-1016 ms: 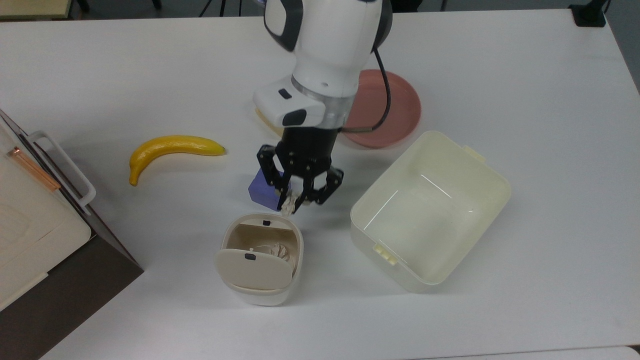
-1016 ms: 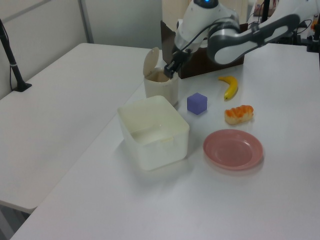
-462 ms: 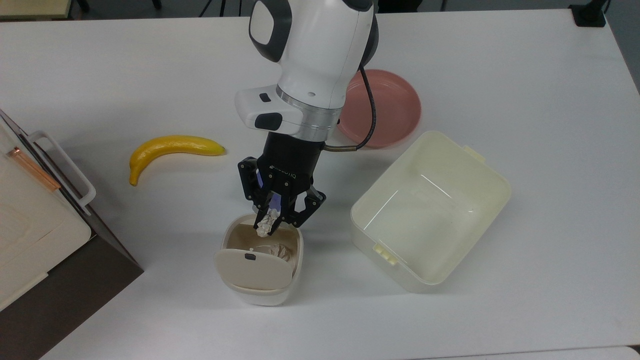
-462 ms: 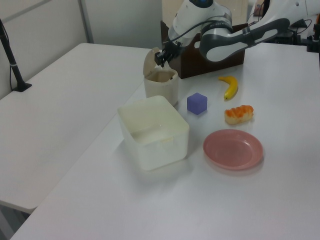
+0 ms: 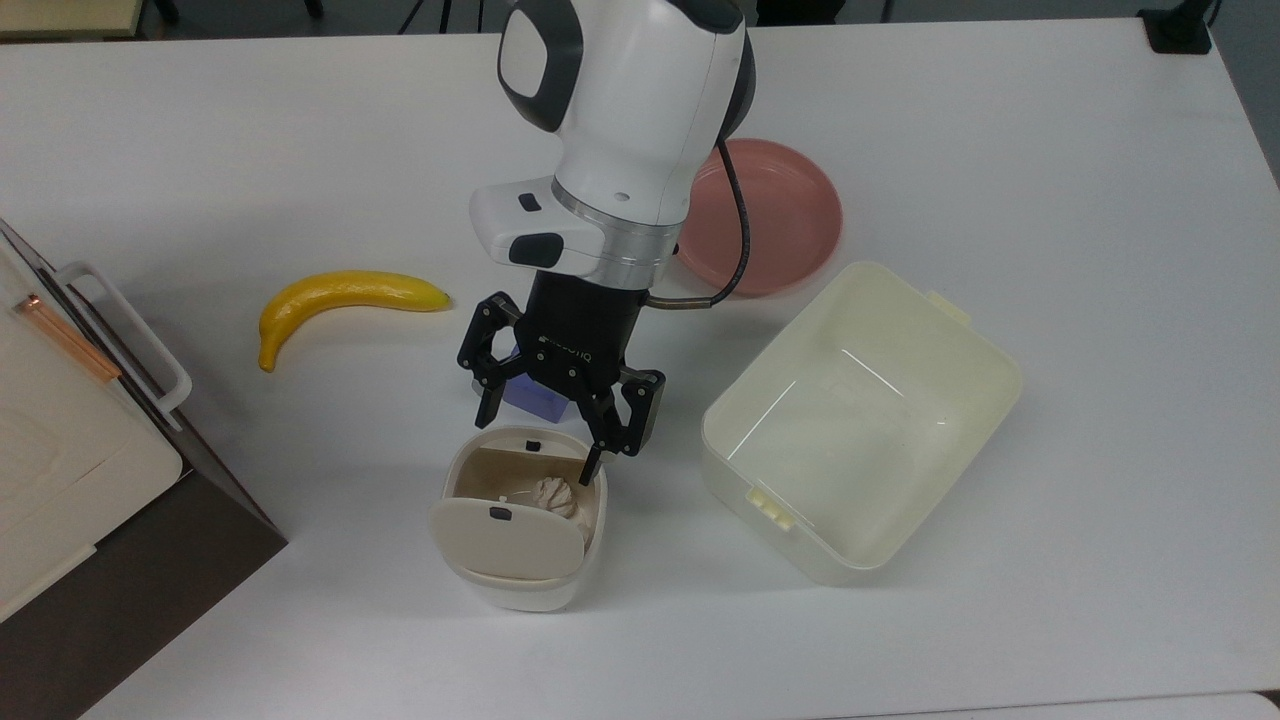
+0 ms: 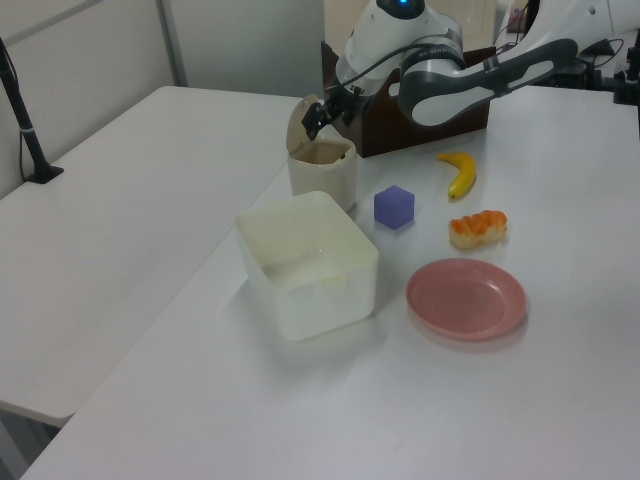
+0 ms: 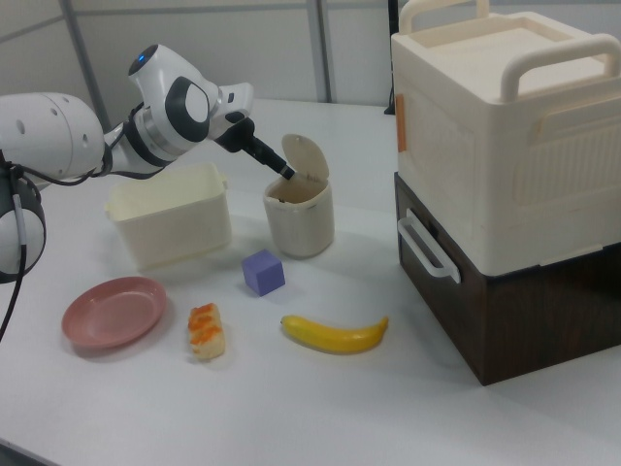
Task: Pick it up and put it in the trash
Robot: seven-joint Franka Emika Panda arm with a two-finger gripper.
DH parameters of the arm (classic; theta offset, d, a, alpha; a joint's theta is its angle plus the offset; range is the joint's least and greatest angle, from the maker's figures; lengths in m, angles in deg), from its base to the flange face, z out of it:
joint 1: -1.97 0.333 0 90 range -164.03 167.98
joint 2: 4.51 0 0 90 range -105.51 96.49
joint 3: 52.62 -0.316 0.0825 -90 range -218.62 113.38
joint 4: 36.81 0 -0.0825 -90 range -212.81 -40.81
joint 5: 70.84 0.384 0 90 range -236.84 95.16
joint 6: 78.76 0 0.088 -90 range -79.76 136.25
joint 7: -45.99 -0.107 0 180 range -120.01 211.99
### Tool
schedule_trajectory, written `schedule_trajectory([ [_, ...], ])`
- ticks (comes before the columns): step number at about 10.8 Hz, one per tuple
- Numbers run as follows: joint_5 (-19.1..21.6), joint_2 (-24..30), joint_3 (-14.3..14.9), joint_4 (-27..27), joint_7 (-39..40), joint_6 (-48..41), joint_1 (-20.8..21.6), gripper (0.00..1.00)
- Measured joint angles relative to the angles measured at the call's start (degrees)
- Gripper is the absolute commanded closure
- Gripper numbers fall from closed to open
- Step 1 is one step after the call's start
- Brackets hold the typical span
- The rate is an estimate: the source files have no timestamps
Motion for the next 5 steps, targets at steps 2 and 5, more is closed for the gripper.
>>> schedule_trajectory([
  [2, 0.14, 1.72, -0.20, -0.66, 0.85, -2.39, 0.06, 0.00],
  [5, 12.02, 10.18, -1.95, -6.45, 23.89, -18.72, 0.71, 0.00],
])
